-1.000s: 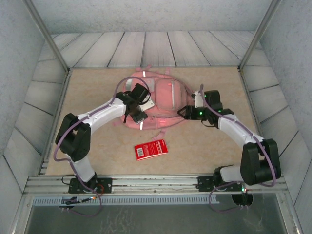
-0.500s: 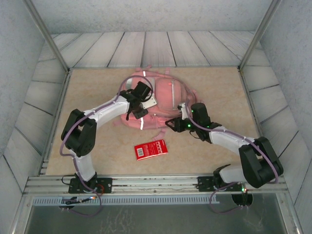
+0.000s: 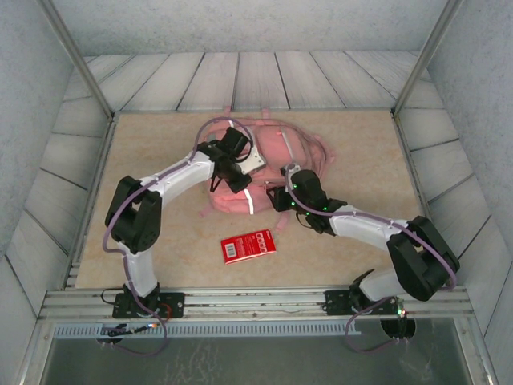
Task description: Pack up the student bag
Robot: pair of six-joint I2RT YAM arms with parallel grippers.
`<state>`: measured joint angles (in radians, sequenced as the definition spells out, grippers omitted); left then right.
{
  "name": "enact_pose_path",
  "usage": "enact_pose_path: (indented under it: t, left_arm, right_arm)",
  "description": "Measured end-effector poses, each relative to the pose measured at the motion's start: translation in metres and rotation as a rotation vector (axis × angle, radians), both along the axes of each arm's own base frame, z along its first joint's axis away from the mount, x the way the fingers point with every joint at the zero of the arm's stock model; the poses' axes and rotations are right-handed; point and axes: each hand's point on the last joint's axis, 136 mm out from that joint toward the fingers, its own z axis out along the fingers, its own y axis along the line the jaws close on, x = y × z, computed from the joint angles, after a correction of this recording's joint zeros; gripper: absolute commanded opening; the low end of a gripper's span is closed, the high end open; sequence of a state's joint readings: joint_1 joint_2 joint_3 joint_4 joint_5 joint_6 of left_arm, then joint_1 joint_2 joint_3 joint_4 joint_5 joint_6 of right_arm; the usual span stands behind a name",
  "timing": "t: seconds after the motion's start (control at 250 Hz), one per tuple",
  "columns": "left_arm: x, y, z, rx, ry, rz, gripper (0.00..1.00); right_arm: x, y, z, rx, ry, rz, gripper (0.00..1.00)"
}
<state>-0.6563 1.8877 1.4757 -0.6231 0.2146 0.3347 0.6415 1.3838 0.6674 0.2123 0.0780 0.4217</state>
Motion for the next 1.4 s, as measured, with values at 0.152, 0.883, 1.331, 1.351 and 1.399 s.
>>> enact_pose_path:
  t: [0.152,0.883,1.331,1.351,1.399]
  left_arm:
    - [-0.01,-0.014,0.002,-0.082,0.081,0.001,0.09]
    - [-0.018,-0.067,0.008,-0.307,0.396,-0.003,0.01]
    - [-0.016,-0.065,0.011,-0.331,0.437,0.016,0.0]
    - [-0.017,-0.065,0.011,-0.333,0.439,0.016,0.0]
    - [-0.016,-0.065,0.011,-0.334,0.441,0.018,0.0]
  right_arm:
    - [0.0,-0.017,-0.002,-0.1,0.007,-0.079,0.4]
    - [0.009,-0.044,0.003,-0.366,0.14,-0.202,0.3]
    - [0.025,-0.047,-0.011,-0.45,0.191,-0.301,0.17]
    - [0.026,-0.048,-0.011,-0.454,0.191,-0.306,0.15]
    - [0.026,-0.049,-0.011,-0.463,0.19,-0.313,0.12]
